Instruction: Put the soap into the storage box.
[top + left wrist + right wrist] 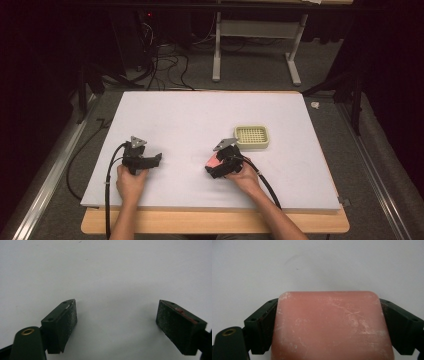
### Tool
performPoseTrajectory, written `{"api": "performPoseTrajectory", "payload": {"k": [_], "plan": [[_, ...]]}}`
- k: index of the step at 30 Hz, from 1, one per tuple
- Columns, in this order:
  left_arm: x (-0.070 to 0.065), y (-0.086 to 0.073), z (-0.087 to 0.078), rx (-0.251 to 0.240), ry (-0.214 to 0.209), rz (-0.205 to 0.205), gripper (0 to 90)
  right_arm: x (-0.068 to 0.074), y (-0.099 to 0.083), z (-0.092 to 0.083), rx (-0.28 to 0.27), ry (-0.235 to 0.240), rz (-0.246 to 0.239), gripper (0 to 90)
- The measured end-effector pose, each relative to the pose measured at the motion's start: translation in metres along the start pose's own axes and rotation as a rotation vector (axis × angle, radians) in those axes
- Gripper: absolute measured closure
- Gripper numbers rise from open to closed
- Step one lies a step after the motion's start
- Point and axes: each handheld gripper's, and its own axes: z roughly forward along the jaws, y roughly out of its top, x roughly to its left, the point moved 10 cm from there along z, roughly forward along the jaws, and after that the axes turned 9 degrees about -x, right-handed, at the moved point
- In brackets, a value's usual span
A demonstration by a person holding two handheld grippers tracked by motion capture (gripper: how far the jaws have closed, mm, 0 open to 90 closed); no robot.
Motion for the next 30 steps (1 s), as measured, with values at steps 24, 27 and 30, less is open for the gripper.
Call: {"api": "performPoseTrajectory", "payload": {"k": [24, 27, 30], "plan": [[0.0000, 0.0000, 0.0000, 0.000, 0.000, 0.000, 17.5, -0.0004, -0.0012, -0.0011, -0.060, -0.020, 0.012, 13.5], [0.0000, 0.0000, 0.0000, 0.000, 0.000, 0.000, 17.5, -0.0030, -0.0004, -0.0018, -0.072, -0.024, 0.036, 13.5], [0.0000, 0.0000, 0.0000, 0.000, 0.000, 0.000, 17.5, -0.0050, -0.0010, -0.0040, -0.074, -0.024, 0.057, 13.5]]}}
